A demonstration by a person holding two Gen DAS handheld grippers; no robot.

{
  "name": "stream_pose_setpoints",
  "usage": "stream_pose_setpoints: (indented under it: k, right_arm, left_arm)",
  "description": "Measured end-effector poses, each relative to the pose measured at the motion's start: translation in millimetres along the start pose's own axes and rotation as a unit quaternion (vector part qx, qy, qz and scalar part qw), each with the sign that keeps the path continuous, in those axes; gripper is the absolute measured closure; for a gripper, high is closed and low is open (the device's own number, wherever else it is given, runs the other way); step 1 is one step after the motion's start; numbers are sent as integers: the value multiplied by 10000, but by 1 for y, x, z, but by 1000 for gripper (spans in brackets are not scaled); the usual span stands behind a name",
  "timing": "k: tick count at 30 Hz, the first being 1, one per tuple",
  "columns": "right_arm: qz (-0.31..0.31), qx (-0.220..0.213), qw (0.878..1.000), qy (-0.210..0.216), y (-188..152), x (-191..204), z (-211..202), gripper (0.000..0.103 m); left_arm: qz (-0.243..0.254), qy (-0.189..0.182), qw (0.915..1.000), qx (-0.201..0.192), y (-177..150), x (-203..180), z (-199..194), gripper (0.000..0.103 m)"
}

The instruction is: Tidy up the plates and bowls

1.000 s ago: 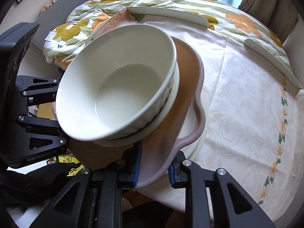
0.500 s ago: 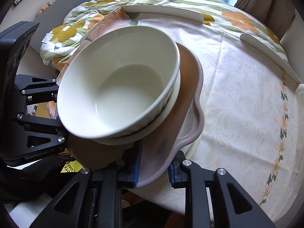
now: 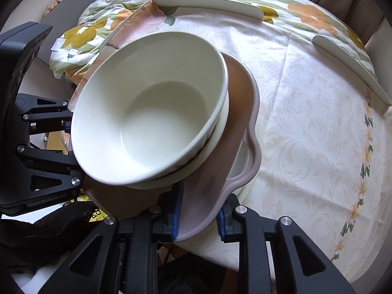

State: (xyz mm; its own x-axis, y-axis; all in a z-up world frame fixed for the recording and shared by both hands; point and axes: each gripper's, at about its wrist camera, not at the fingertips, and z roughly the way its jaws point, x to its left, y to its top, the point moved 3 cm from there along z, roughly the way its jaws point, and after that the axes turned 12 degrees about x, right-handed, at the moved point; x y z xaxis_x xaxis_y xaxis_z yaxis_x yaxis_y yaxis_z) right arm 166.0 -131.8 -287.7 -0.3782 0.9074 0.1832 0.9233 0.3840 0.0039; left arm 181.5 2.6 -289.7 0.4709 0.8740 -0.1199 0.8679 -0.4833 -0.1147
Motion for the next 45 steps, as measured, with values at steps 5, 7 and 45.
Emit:
stream_pose_setpoints:
  k: [5,7,45]
  right_arm:
    - [43,169,9998,42,0,-2,-5,75]
    - [-1,225,9997,-19,0,-1,-8,69]
    - [1093,-2842,9495,-761,-152,22,-216,10]
  left_arm:
    - [3,-13,9998,204,-1,-2,-3,78]
    - [-21,8,9997,240,-2,-1,-6,78]
    - [-1438,893,9211,-3506,-163,-83,-219,4]
